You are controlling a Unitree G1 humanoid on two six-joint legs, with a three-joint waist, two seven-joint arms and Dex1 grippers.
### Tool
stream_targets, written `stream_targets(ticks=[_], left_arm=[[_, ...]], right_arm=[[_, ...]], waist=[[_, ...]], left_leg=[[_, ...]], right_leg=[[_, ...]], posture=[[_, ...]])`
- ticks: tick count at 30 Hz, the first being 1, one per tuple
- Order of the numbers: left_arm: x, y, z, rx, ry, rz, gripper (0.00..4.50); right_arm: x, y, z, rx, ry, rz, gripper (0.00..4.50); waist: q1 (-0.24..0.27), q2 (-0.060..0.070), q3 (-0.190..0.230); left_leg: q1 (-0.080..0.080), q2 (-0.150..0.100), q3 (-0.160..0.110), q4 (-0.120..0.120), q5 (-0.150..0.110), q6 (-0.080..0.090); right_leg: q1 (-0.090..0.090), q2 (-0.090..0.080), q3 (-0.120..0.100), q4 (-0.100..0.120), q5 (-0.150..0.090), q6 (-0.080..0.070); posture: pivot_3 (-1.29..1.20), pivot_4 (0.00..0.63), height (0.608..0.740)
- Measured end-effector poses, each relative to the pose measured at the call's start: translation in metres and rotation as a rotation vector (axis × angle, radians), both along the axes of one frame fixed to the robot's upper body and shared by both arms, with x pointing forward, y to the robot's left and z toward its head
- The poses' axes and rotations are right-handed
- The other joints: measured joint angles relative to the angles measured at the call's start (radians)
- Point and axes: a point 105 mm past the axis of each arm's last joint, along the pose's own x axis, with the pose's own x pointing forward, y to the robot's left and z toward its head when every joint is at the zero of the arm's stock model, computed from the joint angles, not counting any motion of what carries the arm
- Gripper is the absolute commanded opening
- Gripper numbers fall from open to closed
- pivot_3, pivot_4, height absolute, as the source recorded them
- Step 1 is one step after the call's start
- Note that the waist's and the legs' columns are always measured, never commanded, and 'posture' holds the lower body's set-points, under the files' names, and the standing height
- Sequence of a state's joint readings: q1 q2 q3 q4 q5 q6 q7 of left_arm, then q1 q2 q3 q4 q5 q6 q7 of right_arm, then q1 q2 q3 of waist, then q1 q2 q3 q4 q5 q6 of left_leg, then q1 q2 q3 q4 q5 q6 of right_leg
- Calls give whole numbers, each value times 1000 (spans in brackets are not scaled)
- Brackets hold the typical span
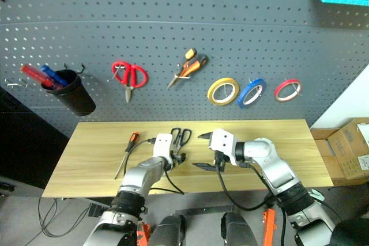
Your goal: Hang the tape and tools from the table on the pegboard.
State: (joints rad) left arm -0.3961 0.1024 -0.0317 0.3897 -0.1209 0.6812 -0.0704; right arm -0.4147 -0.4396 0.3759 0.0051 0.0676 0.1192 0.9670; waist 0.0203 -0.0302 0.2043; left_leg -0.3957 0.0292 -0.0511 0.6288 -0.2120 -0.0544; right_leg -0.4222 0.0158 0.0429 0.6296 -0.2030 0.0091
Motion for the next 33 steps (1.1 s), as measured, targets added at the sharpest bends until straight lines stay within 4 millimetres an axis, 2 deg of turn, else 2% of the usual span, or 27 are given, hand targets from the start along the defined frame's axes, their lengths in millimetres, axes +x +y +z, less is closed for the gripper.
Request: stream_targets(ticks=[7,17,20,22,25,28,33], left_arm=[[3,0,1,-11,-7,8,565],[7,0,2,-16,-16,13,495],[3,2,5,-15,-66,5,495],[-3,7,14,-15,-142,-5,495],[-13,15,43,-11,-311,-9,495],[-35,27,75,17,-491,24,495],[-71,48,99,136,-633,57,495]], right_arm=[[1,-1,0,-11,-9,-2,4500],[5,-2,1,-13,-10,-9,4500],[4,1,10,51,-17,-20,4500],[-2,3,23,154,-17,-36,4500],[-12,1,39,280,-16,-79,4500],[-25,-4,48,367,18,-146,4500],[-40,-6,64,524,72,-222,4500]], waist=[[0,0,4],[0,0,5],[0,0,5],[1,0,5],[4,0,5],[5,0,5],[9,-1,4]], left_leg=[[-1,0,0,0,0,0],[-1,0,0,0,0,0],[-4,0,0,-1,0,-1],[-5,0,-1,-2,-1,-2],[-5,1,-2,-3,-3,-6],[-5,0,-2,-3,-6,-8],[-5,0,-1,-3,-6,-8]], right_leg=[[-1,0,0,0,0,0],[-1,0,0,-1,0,0],[-3,0,-1,-1,0,0],[-4,0,0,-1,1,6],[-5,-1,-1,0,-2,8],[-5,-3,0,0,-5,9],[-4,-3,-1,-1,-9,3]], posture=[[96,227,740],[113,203,740],[126,189,740],[138,181,740],[160,165,740],[177,161,740],[222,145,740]])
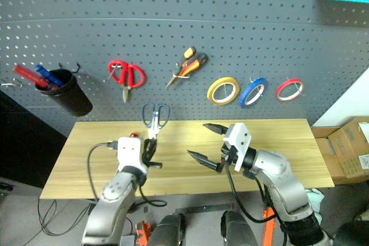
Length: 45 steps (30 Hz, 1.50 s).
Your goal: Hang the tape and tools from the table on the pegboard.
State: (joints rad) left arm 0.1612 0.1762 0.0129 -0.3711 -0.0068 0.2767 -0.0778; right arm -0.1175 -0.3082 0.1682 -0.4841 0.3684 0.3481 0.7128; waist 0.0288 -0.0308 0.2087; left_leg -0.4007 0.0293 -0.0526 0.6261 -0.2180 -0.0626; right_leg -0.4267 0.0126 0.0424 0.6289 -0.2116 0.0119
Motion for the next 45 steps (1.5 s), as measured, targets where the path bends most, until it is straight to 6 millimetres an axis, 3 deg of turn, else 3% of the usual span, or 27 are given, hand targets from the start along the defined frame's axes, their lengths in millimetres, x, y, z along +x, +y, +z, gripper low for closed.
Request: stream_targets(ticks=[5,9,14,17,19,33,34,43,45], left_arm=[[-20,1,29,41,-151,10,495],[-20,7,40,67,-222,54,495],[-1,11,57,71,-300,67,495],[27,16,64,76,-321,63,495],[33,22,70,81,-344,68,495],[54,33,49,10,-231,14,495],[56,32,48,3,-225,8,1234],[67,29,53,-1,-222,-40,4243],[67,30,52,0,-213,-38,4455]], right_arm=[[0,1,16,99,-15,-72,4500],[11,3,24,125,-54,-112,4500],[24,13,31,131,-97,-103,4500],[38,16,36,127,-121,-105,4500],[39,16,39,134,-136,-107,4500],[45,9,28,119,-109,-191,4500],[45,9,28,119,-109,-194,4500],[45,6,26,111,-107,-203,4500],[45,5,26,106,-108,-204,4500]], waist=[[3,-1,0],[4,-1,-1],[24,-3,-5],[36,-4,-7],[37,-6,-11],[48,-9,-16],[48,-8,-18],[48,-9,-31],[47,-9,-33]], left_leg=[[0,0,1,2,0,0],[-1,0,2,2,0,0],[0,0,2,1,-1,1],[0,1,0,2,0,1],[0,1,1,1,0,1],[2,0,2,4,0,1],[2,0,2,4,0,1],[3,0,2,3,0,1],[4,0,2,4,0,1]], right_leg=[[1,-1,0,-3,0,0],[1,-1,-1,-5,0,0],[1,0,-1,-2,0,1],[1,2,-3,0,4,6],[1,2,-2,0,4,6],[3,2,-1,2,4,6],[3,2,-1,2,5,6],[3,2,-1,3,5,6],[4,2,-1,4,5,6]], posture=[[244,134,740],[247,121,740],[254,107,740],[249,104,740],[248,105,740],[209,99,740],[208,98,740],[197,103,740],[195,105,740]])
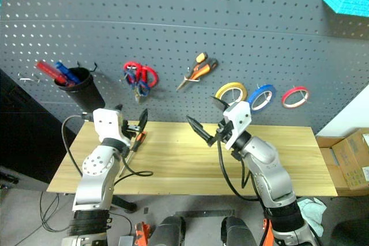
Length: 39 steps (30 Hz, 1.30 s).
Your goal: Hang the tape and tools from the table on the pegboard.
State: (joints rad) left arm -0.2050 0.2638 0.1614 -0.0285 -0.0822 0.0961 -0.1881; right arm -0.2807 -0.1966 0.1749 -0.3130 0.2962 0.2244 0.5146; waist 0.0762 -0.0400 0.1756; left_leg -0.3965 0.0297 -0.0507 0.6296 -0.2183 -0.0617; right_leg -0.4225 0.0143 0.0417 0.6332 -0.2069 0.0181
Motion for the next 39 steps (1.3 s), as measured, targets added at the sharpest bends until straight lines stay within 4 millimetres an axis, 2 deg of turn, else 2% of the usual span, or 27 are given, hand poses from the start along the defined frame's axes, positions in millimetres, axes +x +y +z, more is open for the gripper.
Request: stream_targets(ticks=[3,7,9,11,15,18,24,27,32,34,37,39], left_arm=[[-5,9,-11,24,57,15,4455],[-20,33,-46,93,252,44,4455],[-25,51,-62,132,366,73,4455],[-29,67,-80,145,484,103,4455],[-25,75,-105,84,628,95,4455],[-12,81,-107,69,666,86,4455],[26,94,-87,52,644,79,4455],[29,95,-98,32,696,56,4455],[18,94,-125,-52,824,21,4455],[21,93,-122,-68,826,13,4455],[23,93,-120,-86,835,14,3861],[23,93,-119,-89,839,12,3201]], right_arm=[[-5,-3,-4,-22,8,7,4500],[-15,6,-25,-144,97,88,4500],[-22,23,-36,-181,159,166,4500],[-28,47,-37,-187,187,249,4500],[-25,90,-31,-189,222,352,4500],[-22,108,-38,-233,242,390,4500],[-7,116,-57,-226,348,339,4500],[-3,115,-60,-233,363,310,4500],[-2,114,-60,-240,377,283,4500],[-1,112,-60,-242,386,275,4500],[-2,112,-59,-244,386,275,4500],[-2,112,-57,-244,383,275,4500]], waist=[[-2,0,-1],[-17,0,-1],[-22,0,0],[-28,2,0],[-27,3,2],[-20,4,9],[-25,2,24],[-31,2,30],[-53,1,53],[-54,2,58],[-56,3,65],[-56,4,70]], left_leg=[[2,0,0,0,0,0],[4,0,1,0,0,0],[8,0,1,0,0,0],[12,2,0,-1,0,1],[12,3,-3,-1,2,3],[11,1,-2,0,2,3],[2,1,-1,-1,2,3],[-3,1,-1,-1,1,2],[-6,1,-2,-2,1,3],[-6,2,-3,-2,1,3],[-6,1,-2,-1,1,3],[-5,1,-2,-1,1,3]], right_leg=[[1,0,1,1,0,-1],[1,0,1,5,-5,-7],[1,0,1,11,-8,-12],[1,2,0,15,-9,-13],[1,2,-3,15,-9,-14],[2,1,-2,14,-9,-14],[-4,1,-2,13,-8,-10],[-11,1,-2,14,-8,-8],[-16,1,-3,17,-8,-8],[-16,1,-3,18,-8,-8],[-16,1,-2,19,-8,-7],[-16,1,-2,19,-8,-7]], posture=[[194,118,740],[193,138,740],[194,150,740],[197,161,740],[199,192,740],[190,211,740],[173,246,740],[158,264,740],[141,288,740],[138,294,740],[137,301,740],[137,305,740]])
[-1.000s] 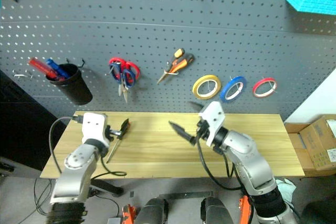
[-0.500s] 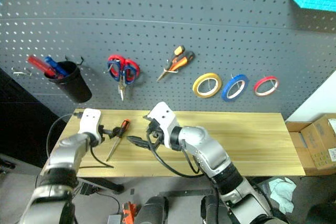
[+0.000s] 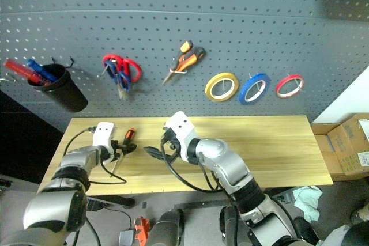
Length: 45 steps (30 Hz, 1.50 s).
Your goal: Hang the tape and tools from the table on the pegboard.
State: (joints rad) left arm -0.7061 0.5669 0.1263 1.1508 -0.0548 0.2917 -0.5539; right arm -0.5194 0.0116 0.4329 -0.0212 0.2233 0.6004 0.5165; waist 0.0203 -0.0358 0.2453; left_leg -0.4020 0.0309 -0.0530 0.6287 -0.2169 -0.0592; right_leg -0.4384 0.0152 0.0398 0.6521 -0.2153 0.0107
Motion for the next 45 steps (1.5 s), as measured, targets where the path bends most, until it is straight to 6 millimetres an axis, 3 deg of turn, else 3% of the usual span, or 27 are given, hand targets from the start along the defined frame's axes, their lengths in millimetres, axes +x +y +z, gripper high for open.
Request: stream_targets(ticks=[8,14,19,21,24,26,29,33,37,41,45], left_arm=[[3,-2,3,0,-5,-10,474],[1,-9,4,61,-30,-115,470],[-26,-30,18,137,-201,-267,470],[-39,-50,38,161,-314,-309,470],[-54,-67,85,339,-554,-277,470],[-63,-59,127,523,-739,-147,470],[-70,-41,177,693,-927,30,470],[-40,-46,247,705,-1149,108,470],[4,-49,308,601,-1273,115,470],[36,-43,340,457,-1299,144,470],[56,-26,325,350,-1223,187,470]], right_arm=[[4,-4,1,2,0,-20,4500],[3,-7,1,-1,-5,-8,4500],[-10,-41,20,122,14,-5,4500],[-15,-56,42,221,23,-2,4500],[-33,-66,71,340,22,56,4500],[-42,-69,80,383,56,87,4500],[-39,-67,97,455,67,79,4500],[-27,-48,143,552,-35,104,4500],[-10,-30,162,596,-93,86,4500],[8,-25,159,597,-120,31,4500],[15,-29,158,592,-158,-16,4500]], waist=[[-1,2,10],[-1,2,10],[1,1,9],[4,0,8],[8,-2,6],[12,-3,1],[13,-2,-19],[32,-7,-38],[49,-19,-67],[58,-23,-85],[58,-23,-90]], left_leg=[[0,0,0,-1,0,0],[0,0,1,-1,0,0],[-9,7,-1,-2,-1,-3],[-13,7,-5,-1,-2,-4],[-13,8,-6,-1,-2,-4],[-13,6,-6,0,-2,-4],[-11,2,-4,0,0,-3],[-6,1,-3,0,4,3],[-3,1,1,1,5,2],[-4,-1,6,0,4,0],[-5,0,6,-1,3,-1]], right_leg=[[0,0,0,-1,0,0],[-1,0,1,-2,0,1],[-6,-9,1,-5,0,0],[-7,-9,-1,-5,1,-2],[-7,-8,-3,-6,0,1],[-7,-6,-3,-6,0,1],[-7,-3,-4,-5,2,1],[-2,1,-6,-7,9,3],[2,0,-4,-9,10,4],[1,-2,0,-9,10,5],[-3,-2,0,-7,13,0]], posture=[[138,301,740],[147,266,740],[175,210,740],[187,184,740],[202,150,740],[217,118,740],[229,87,740],[242,59,740],[248,33,740],[242,26,740],[225,32,740]])
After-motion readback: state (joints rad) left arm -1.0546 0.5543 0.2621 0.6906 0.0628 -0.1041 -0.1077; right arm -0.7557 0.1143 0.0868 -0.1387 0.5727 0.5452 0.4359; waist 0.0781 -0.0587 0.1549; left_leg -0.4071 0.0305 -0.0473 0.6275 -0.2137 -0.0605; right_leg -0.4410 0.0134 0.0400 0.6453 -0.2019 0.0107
